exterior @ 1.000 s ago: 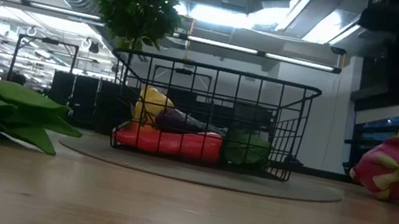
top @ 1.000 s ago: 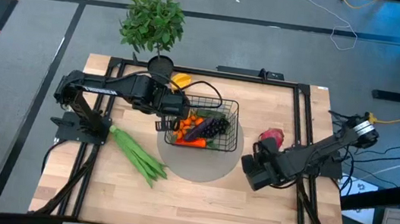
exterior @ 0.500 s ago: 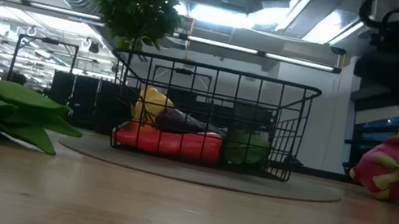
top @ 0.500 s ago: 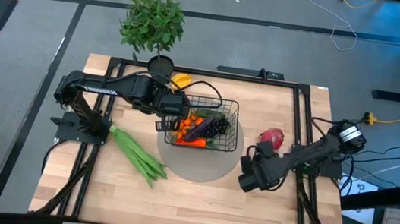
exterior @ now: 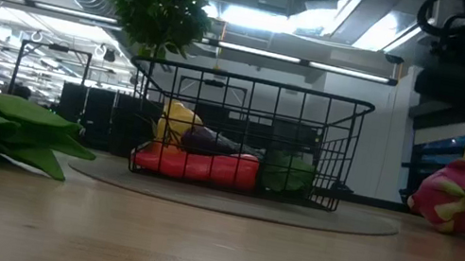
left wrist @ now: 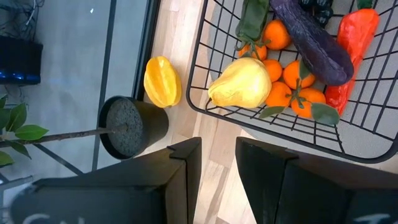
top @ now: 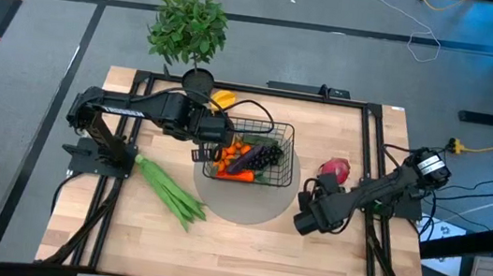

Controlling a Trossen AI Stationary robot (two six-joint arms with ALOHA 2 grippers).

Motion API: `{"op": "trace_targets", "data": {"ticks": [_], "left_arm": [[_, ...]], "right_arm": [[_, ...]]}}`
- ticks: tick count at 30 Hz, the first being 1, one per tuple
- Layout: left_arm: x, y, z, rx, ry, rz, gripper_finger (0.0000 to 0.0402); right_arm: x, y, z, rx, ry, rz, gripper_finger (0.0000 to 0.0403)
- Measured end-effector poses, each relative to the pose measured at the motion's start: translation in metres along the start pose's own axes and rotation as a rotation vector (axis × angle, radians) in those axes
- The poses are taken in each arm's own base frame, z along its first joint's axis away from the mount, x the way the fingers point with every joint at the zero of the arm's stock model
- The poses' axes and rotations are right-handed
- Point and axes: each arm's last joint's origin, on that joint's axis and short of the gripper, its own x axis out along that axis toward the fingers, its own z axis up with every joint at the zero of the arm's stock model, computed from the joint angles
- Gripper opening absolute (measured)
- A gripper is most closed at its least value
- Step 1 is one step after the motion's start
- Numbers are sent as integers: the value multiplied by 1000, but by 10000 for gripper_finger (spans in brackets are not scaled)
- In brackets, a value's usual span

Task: Build produce basket
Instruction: Put the dragon fruit into the black wire basket

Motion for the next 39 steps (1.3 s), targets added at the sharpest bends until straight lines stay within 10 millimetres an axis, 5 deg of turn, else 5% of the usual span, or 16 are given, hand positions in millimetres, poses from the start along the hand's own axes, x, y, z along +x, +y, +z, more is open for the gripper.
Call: {"op": "trace_targets", "data": {"ticks": [10, 23, 33, 39], "left_arm": [[0, 0, 0, -18, 0, 0, 89], [0, 0, 0, -23, 0, 0, 89], [0, 0, 0, -23, 0, 0, 89], [0, 0, 0, -22, 0, 0, 89]], "right_arm": [[1, 1, 0, 94, -17, 0, 125], [34, 28, -22, 256, -61, -164, 263], [56, 45, -17, 221, -105, -198, 263], [58, 47, -15, 138, -55, -228, 198]]}}
